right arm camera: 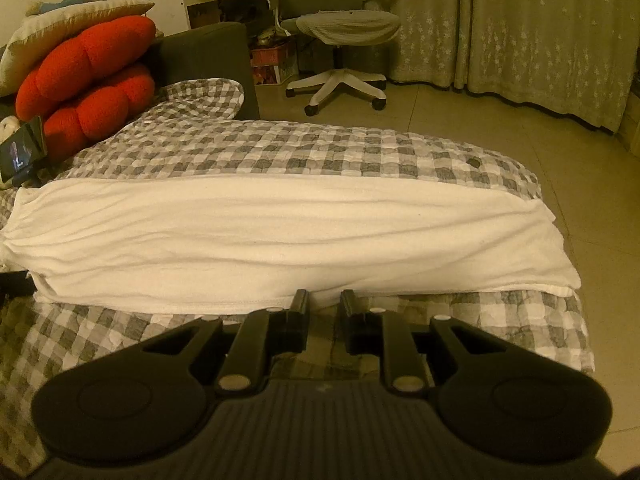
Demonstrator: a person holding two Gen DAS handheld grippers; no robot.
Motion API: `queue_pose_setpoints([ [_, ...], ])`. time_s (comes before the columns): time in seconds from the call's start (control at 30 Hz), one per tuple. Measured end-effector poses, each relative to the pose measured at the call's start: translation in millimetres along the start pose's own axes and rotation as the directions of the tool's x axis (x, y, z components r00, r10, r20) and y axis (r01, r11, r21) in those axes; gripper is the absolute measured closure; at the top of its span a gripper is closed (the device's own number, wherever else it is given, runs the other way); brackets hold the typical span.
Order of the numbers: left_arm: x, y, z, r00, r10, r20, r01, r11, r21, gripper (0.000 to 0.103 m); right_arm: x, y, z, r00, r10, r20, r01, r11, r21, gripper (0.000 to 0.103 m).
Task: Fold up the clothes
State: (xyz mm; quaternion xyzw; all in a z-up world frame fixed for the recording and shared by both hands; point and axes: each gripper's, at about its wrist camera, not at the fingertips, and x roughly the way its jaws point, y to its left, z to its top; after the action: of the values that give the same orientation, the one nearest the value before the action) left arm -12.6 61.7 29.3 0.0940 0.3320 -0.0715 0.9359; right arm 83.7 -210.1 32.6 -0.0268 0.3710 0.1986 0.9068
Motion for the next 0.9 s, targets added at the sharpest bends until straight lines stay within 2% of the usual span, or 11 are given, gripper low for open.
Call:
queue_pose_setpoints([
  [0.17, -10.0, 20.6, 6.6, 0.998, 0.009, 0.062, -0.001, 0.991, -0.132, 0.102, -3.3, 2.4, -1.6, 0.999, 0.043, -0.013, -0.043, 0.999, -0.018, 0.079],
  [0.3, -12.3, 28.3, 9.0, 0.996, 0.017, 0.09, 0.0, 0.982, -0.186, 0.102, -2.7, 18.3, -3.7, 0.996, 0.088, -0.029, -0.09, 0.993, -0.077, 0.07],
  [0.5, -16.0, 28.7, 9.6, 0.994, 0.002, 0.109, 0.021, 0.978, -0.209, 0.102, 4.3, 40.0, -0.5, 0.993, 0.116, -0.024, -0.118, 0.987, -0.104, 0.071],
  [0.73, -17.4, 26.5, 8.2, 0.993, 0.012, 0.114, 0.011, 0.981, -0.193, 0.102, 10.6, 34.1, 9.9, 0.995, 0.092, 0.041, -0.092, 0.996, 0.005, 0.071],
  [0.9, -19.0, 25.6, 7.5, 0.993, 0.014, 0.121, 0.009, 0.982, -0.19, 0.102, 6.8, 43.8, 13.2, 0.993, 0.072, 0.089, -0.067, 0.996, -0.052, 0.071],
])
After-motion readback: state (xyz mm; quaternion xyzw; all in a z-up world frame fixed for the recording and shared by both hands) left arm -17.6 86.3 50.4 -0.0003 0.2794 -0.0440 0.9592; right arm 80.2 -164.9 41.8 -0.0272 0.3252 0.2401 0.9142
